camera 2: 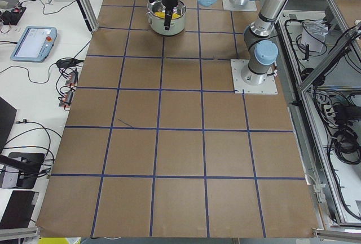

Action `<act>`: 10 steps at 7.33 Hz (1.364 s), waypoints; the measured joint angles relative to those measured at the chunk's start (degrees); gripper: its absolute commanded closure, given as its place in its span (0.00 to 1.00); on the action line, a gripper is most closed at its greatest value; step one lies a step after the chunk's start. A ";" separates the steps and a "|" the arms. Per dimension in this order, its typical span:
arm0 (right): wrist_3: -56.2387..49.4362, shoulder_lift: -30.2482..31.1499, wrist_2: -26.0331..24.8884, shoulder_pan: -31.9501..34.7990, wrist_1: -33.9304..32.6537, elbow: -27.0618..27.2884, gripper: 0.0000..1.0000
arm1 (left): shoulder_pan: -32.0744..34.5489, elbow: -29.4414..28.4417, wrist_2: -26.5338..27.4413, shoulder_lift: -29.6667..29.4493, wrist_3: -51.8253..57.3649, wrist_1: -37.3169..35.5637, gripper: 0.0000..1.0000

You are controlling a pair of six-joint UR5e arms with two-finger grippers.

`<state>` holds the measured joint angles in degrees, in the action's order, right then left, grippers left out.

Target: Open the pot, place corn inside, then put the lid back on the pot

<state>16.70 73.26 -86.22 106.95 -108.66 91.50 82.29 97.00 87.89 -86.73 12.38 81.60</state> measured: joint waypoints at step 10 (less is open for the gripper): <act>0.09 -3.41 0.66 0.08 5.04 -4.89 0.52 | -0.20 0.03 0.69 0.07 -0.07 0.57 0.00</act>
<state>16.79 69.84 -85.56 107.03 -103.62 86.60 82.09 97.03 88.57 -86.66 12.31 82.18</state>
